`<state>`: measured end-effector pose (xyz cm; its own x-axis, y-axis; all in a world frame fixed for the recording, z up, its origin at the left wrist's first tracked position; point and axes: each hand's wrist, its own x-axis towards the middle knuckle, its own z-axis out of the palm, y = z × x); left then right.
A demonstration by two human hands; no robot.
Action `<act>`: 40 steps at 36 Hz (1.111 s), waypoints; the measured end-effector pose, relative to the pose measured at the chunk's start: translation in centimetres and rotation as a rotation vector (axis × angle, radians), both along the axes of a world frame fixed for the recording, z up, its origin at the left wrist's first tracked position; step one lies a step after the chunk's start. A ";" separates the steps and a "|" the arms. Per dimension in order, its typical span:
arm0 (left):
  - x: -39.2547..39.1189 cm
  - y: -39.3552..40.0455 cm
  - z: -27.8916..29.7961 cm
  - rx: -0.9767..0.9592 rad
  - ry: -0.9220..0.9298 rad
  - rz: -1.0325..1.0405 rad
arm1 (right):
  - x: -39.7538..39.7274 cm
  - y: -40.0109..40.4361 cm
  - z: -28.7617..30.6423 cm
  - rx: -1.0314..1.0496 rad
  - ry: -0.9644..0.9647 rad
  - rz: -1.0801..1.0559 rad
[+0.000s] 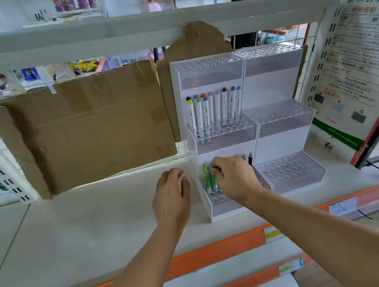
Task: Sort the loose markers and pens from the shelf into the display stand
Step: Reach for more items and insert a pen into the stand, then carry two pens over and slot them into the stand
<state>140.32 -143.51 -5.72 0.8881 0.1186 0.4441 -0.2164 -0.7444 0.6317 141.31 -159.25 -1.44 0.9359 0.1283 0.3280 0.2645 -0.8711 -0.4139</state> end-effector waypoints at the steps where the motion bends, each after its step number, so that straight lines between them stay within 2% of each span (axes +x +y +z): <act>1: 0.0 0.1 0.0 0.012 0.014 -0.001 | -0.1 0.0 -0.1 -0.028 0.006 -0.004; 4: 0.0 0.2 0.0 0.043 0.073 -0.007 | -0.3 0.4 0.3 -0.143 0.060 -0.030; 7: 0.0 0.4 -0.1 0.055 0.105 -0.004 | -0.3 1.1 1.6 -0.341 0.119 -0.068; 11: 0.0 0.3 0.1 0.061 0.113 0.019 | -0.1 1.4 2.6 -0.595 0.113 -0.020; 13: -0.1 0.3 0.2 0.065 0.111 0.015 | -0.1 1.1 2.7 -0.649 0.098 -0.008; 15: -0.1 0.3 0.3 0.077 0.103 0.007 | 0.0 0.7 2.5 -0.604 0.057 -0.029; 21: -0.2 0.7 0.3 0.109 0.063 0.003 | -0.8 0.0 1.7 -0.279 -0.085 -0.020; 25: -0.8 1.4 0.5 0.136 0.059 0.039 | -1.9 0.7 0.7 -0.271 -0.342 0.117; 28: -1.8 2.3 0.8 0.160 0.072 0.083 | -2.8 2.2 0.3 -0.315 -0.440 0.194; 31: -3.3 3.9 1.0 0.220 0.102 0.134 | -3.4 3.6 -0.1 -0.345 -0.386 0.307; 35: -6.0 6.8 1.0 0.285 0.146 0.215 | -4.0 6.1 -0.1 -0.441 -0.152 0.461; 40: -10.7 10.7 0.9 0.310 0.316 0.413 | -4.5 10.0 -0.5 -0.493 -0.077 0.547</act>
<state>129.66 -132.78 -4.80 0.8905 0.3894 0.2352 0.2929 -0.8864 0.3585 136.78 -149.28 -1.96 0.6727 0.7192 0.1736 0.7266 -0.6865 0.0283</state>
